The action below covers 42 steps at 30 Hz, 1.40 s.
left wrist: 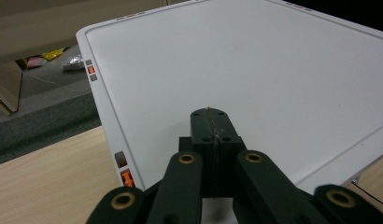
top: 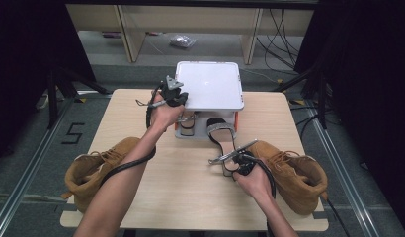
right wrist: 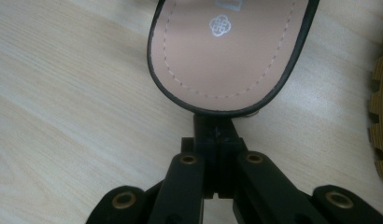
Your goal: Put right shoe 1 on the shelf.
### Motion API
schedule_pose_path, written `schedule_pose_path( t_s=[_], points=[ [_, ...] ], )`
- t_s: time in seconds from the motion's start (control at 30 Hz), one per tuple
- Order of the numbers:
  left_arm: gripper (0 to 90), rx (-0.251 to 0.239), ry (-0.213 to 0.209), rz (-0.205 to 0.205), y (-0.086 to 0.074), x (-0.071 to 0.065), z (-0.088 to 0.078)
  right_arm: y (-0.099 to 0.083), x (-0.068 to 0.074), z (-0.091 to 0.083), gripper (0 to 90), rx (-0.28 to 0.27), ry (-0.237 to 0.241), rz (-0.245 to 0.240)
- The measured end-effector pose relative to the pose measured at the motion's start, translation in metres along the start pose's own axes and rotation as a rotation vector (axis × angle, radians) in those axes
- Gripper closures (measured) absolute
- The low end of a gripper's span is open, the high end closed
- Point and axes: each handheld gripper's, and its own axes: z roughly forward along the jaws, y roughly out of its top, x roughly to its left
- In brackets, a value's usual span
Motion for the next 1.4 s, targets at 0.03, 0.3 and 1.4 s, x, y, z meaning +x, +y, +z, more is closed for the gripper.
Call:
schedule_pose_path(
  t_s=[0.03,0.3,1.4],
  points=[
    [89.5,0.000,0.000,0.000,0.000,0.000,0.000,0.000,0.000,0.000,90.0,-0.007,0.006,-0.002],
    [89.5,0.000,-0.002,0.005,0.000,0.000,0.000,0.006,0.001,0.002,90.0,-0.023,0.021,0.005],
    [89.5,0.001,-0.003,0.003,0.000,0.000,0.000,0.039,0.007,0.008,90.0,-0.110,0.048,0.064]
  ],
)
